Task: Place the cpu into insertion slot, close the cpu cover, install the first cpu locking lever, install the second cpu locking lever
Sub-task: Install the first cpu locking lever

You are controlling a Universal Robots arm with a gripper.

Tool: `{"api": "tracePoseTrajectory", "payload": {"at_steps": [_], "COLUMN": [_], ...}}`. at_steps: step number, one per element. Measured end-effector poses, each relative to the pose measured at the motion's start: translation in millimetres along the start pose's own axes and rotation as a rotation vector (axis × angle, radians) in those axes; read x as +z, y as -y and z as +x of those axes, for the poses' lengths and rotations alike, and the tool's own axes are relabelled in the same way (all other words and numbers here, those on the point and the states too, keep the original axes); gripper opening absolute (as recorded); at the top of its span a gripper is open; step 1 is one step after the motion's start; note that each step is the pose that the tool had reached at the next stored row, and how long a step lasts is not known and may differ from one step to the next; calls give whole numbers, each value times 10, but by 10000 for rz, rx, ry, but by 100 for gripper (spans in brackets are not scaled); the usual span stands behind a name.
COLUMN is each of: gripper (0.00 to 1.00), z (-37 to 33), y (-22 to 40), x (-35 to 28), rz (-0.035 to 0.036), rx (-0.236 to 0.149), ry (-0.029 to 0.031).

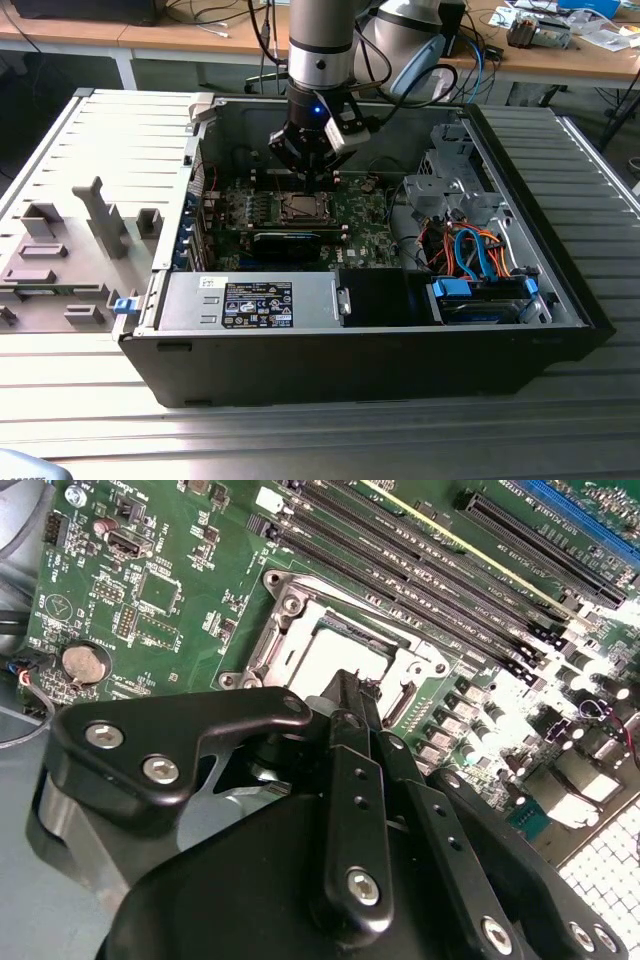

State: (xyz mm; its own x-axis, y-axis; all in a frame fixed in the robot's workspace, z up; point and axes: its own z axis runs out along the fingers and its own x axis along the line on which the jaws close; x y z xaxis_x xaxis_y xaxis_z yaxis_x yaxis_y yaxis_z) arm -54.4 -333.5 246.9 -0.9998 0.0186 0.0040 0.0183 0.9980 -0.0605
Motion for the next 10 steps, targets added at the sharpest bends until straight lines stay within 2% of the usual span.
{"api": "tracePoseTrajectory", "payload": {"at_steps": [10], "gripper": [11], "z": [0], "y": [0], "x": [0], "rz": [1], "rx": [-167], "ry": [10]}}
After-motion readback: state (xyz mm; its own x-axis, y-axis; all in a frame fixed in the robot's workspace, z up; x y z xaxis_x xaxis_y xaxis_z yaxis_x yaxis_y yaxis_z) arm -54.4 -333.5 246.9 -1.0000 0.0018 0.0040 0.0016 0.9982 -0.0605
